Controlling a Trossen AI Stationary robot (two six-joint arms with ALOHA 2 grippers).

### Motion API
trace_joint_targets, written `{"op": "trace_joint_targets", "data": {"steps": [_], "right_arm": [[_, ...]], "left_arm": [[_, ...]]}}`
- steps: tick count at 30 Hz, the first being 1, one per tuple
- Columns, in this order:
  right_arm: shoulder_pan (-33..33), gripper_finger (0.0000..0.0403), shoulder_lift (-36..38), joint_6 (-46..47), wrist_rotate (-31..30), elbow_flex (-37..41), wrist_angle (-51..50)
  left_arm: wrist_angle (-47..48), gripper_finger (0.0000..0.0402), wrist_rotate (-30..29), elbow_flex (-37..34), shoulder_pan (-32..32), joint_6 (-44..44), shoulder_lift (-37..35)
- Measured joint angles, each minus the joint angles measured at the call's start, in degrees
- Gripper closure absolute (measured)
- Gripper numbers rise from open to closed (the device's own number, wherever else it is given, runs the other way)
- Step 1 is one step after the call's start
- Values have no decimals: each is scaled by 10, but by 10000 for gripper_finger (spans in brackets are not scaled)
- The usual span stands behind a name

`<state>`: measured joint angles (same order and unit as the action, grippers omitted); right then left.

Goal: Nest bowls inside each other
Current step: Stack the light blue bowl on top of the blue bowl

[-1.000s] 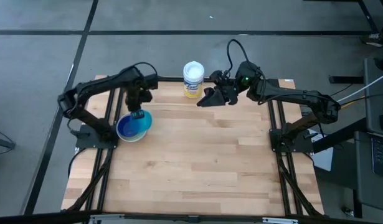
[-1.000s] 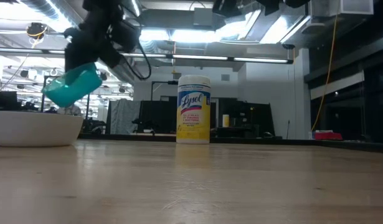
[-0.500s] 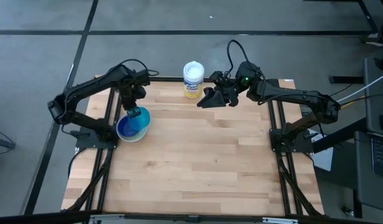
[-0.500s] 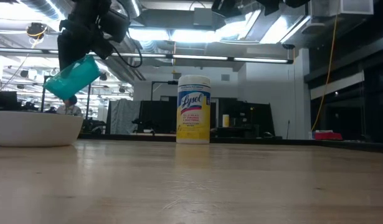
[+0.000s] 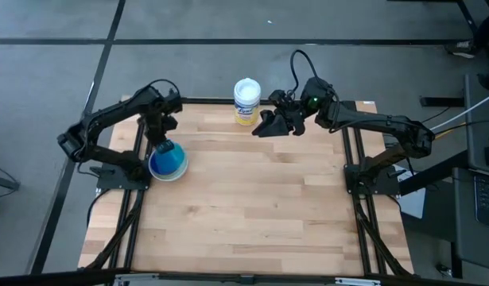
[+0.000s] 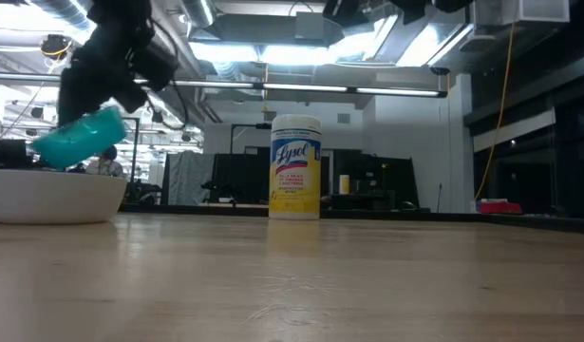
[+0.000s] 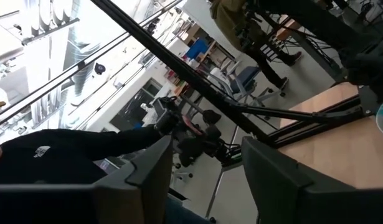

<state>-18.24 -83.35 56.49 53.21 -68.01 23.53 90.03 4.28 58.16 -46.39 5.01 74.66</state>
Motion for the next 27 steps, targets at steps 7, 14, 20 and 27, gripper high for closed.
{"op": "trace_joint_targets", "data": {"steps": [7, 14, 20, 27], "right_arm": [[-15, 202, 0, 0, 5, 0, 0], [-26, 214, 0, -1, 15, 0, 0], [-28, 224, 0, -4, 18, 0, 0], [-31, 217, 0, -4, 19, 0, 0]], "left_arm": [[0, 400, 11, -70, 5, -19, -32], [3, 400, 2, -126, -20, -19, -38], [-1, 400, -3, -116, -52, 0, -30], [0, 362, 19, -116, -55, 16, -30]]}}
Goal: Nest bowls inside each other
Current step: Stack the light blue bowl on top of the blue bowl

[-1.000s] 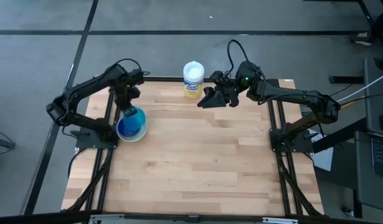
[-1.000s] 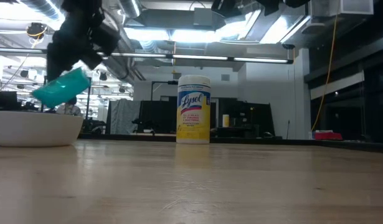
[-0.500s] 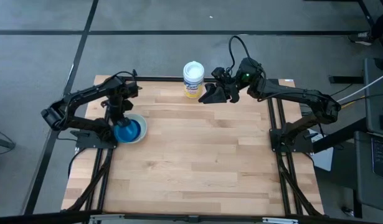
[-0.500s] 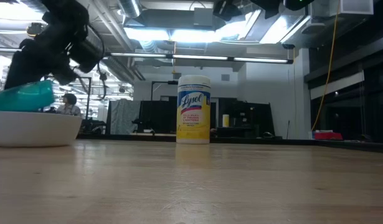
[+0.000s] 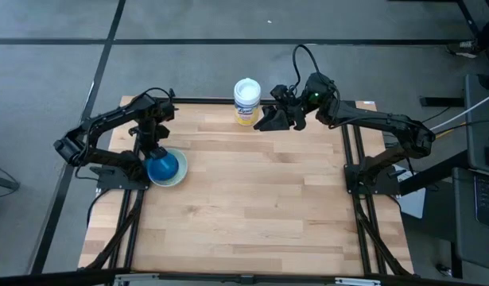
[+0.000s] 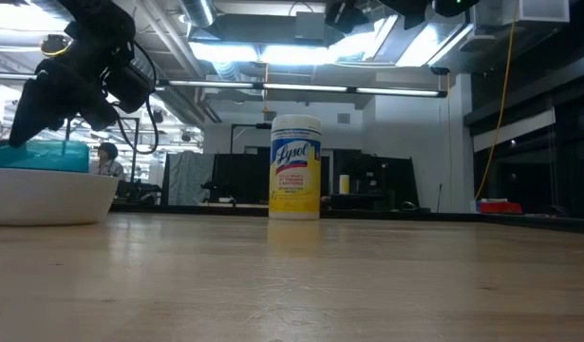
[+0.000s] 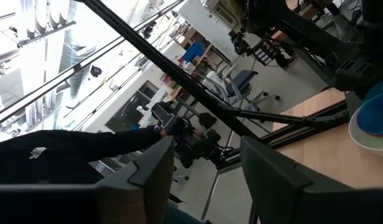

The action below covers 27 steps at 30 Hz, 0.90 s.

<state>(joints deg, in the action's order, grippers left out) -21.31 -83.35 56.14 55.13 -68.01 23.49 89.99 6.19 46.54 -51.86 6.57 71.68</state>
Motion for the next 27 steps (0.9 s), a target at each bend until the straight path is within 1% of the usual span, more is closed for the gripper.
{"op": "trace_joint_targets", "data": {"steps": [5, 9, 13, 17, 19, 21, 23, 25, 27], "right_arm": [[-2, 206, 0, 0, 0, 0, 0], [-5, 202, 0, 0, 2, 0, 0], [-10, 205, 0, 0, 6, 0, 0], [-16, 213, 0, 0, 13, 0, -1], [-18, 216, 0, 1, 13, 0, -1], [-20, 218, 0, 2, 13, 0, -1], [-20, 218, 0, 2, 13, 0, -1], [-20, 215, 0, 0, 13, 0, -1], [-20, 211, 0, 0, 13, 0, -1]], "left_arm": [[0, 288, 7, 4, 0, 2, 0], [0, 230, -23, 13, 0, -10, 0], [0, 193, -49, 53, 0, -23, 0], [0, 181, -87, 125, 0, -39, -1], [0, 181, -89, 165, 0, -39, -2], [0, 183, -77, 198, 0, -37, -2], [-1, 187, -50, 212, 0, -28, -2], [0, 190, -20, 208, 0, -24, -2], [0, 191, -9, 192, 0, -24, -1]]}}
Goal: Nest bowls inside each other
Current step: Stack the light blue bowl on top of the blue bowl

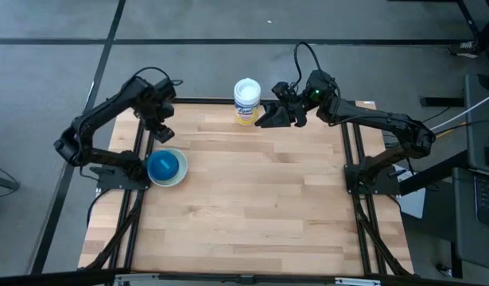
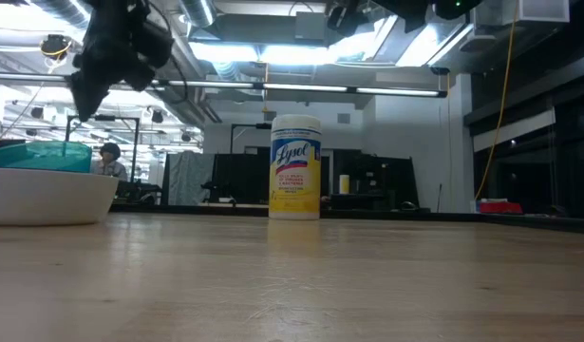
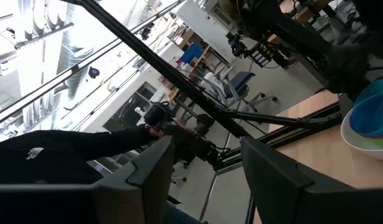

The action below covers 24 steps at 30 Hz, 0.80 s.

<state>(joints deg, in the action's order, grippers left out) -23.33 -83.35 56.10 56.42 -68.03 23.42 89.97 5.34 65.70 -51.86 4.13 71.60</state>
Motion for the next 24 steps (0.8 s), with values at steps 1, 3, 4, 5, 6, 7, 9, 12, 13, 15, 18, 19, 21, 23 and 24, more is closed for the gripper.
{"op": "trace_joint_targets", "data": {"steps": [1, 3, 4, 5, 6, 7, 9, 12, 13, 15, 18, 19, 21, 23, 24], "right_arm": [[0, 209, 0, 0, 0, 0, 0], [0, 206, 0, 0, 0, 0, 0], [0, 205, 0, 0, 0, 0, 0], [0, 204, 0, 0, 0, 0, 0], [0, 204, 0, 0, 0, 0, 0], [0, 204, 0, 0, 0, 0, 0], [0, 206, 0, 1, 0, 0, 0], [0, 214, 0, 1, 0, 0, 0], [0, 216, 0, 1, 0, 0, 0], [0, 220, 0, 1, 0, 0, 0], [0, 224, 0, 3, 0, 0, 1], [0, 224, 0, 3, -2, 0, 1], [0, 224, 0, 3, -3, 0, 1], [0, 220, 0, 3, -3, 0, 1], [0, 219, 0, 3, -3, 0, 1]], "left_arm": [[0, 191, 0, -11, 0, -2, 2], [0, 191, -5, -32, 0, -4, 4], [0, 190, -7, -40, 0, -4, 4], [1, 189, -7, -48, 0, -4, 3], [1, 188, -7, -55, 0, -4, 3], [1, 188, -6, -61, 0, -4, 4], [0, 188, -2, -71, 0, 0, 3], [0, 188, -2, -85, 0, 1, 3], [0, 188, -2, -90, 0, 3, 3], [1, 188, 10, -101, 0, 10, 3], [0, 190, 28, -116, 0, 12, 3], [0, 190, 28, -120, 0, 14, 3], [0, 191, 26, -128, 0, 17, 3], [0, 192, 27, -135, 0, 24, 3], [0, 192, 27, -139, 0, 26, 3]]}}
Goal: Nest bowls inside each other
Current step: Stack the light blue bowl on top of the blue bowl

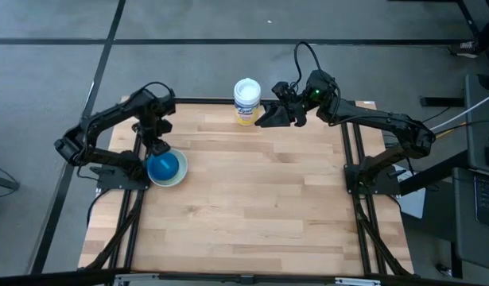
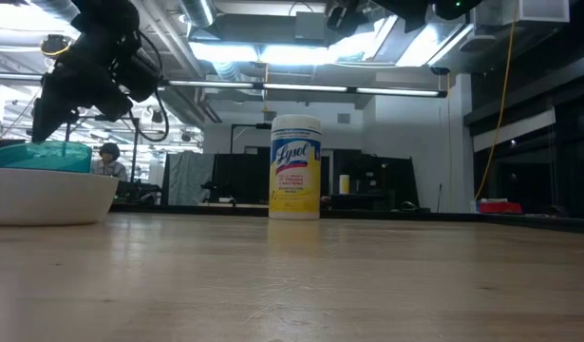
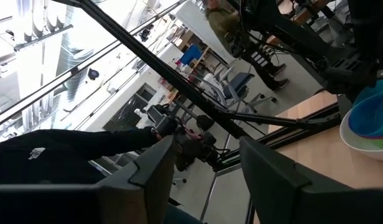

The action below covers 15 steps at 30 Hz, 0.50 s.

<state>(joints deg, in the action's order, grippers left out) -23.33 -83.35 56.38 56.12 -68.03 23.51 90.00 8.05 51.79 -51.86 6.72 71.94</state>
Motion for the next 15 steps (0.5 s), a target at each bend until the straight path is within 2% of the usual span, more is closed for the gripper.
{"op": "trace_joint_targets", "data": {"steps": [6, 9, 12, 15], "right_arm": [[0, 210, 0, 1, -6, 0, 0], [0, 213, 0, 1, -10, 0, 0], [0, 220, 0, 1, -12, 0, 0], [0, 228, 0, 2, -12, 0, 0]], "left_arm": [[-20, 211, 1, -18, 0, 4, 0], [-28, 232, -16, -18, 0, 5, 0], [-28, 278, -27, -18, 0, 10, 0], [-29, 344, -29, -18, 0, 13, 0]]}}
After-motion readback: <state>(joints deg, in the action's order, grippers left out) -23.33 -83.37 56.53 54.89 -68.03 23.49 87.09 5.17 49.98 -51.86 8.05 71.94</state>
